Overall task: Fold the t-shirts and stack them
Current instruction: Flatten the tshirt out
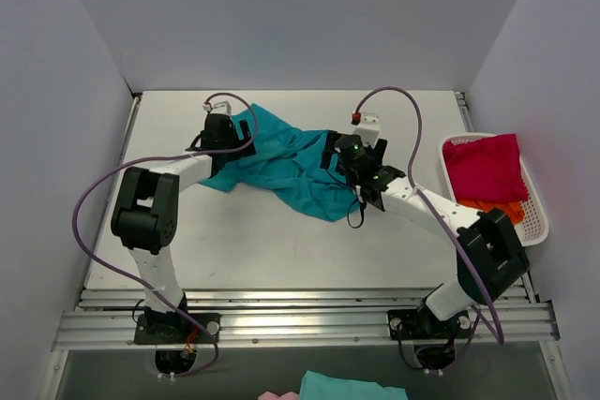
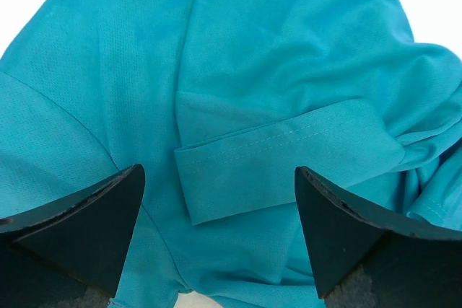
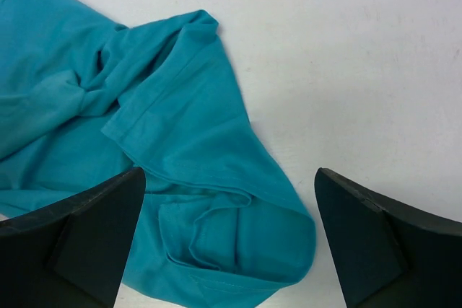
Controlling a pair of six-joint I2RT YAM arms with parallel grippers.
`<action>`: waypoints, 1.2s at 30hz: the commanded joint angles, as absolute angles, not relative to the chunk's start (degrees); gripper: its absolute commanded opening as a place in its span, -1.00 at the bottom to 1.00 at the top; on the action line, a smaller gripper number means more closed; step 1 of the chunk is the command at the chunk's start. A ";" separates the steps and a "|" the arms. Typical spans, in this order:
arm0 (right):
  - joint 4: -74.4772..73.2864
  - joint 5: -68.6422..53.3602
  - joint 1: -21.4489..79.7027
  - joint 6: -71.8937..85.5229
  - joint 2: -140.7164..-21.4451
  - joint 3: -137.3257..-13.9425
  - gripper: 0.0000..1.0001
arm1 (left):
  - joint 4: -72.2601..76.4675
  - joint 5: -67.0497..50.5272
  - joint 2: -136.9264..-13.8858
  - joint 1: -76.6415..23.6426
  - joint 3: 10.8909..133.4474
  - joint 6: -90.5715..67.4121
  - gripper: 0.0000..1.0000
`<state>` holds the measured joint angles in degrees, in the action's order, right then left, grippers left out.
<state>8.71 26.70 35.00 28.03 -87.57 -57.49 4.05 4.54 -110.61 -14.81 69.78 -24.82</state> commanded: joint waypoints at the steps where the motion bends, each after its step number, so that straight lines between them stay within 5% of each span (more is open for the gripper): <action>1: 11.25 27.51 35.42 26.90 -85.35 -56.34 1.00 | 7.21 6.33 -107.05 -15.21 69.61 -24.17 0.88; 11: 13.87 32.24 36.21 28.56 -84.12 -54.15 0.99 | 12.73 9.39 -101.89 -16.87 63.29 -23.47 0.88; 16: 20.47 42.70 39.02 29.26 -76.30 -46.68 0.99 | 33.28 14.43 -90.37 -22.14 48.73 -16.27 0.88; 20: 20.50 36.87 36.84 34.01 -77.60 -45.43 1.00 | 42.15 7.51 -93.94 -19.61 46.31 -19.45 0.88; 24: 18.20 37.08 38.23 28.92 -81.73 -48.60 1.00 | 21.55 15.09 -98.78 -20.30 56.33 -20.47 0.96; 36: 14.42 39.64 38.14 30.23 -84.29 -50.71 1.00 | 19.33 12.66 -104.76 -20.13 58.71 -23.12 0.97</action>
<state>15.79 36.73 38.02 29.98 -84.79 -48.58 19.03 14.15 -102.67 -20.18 56.10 -22.02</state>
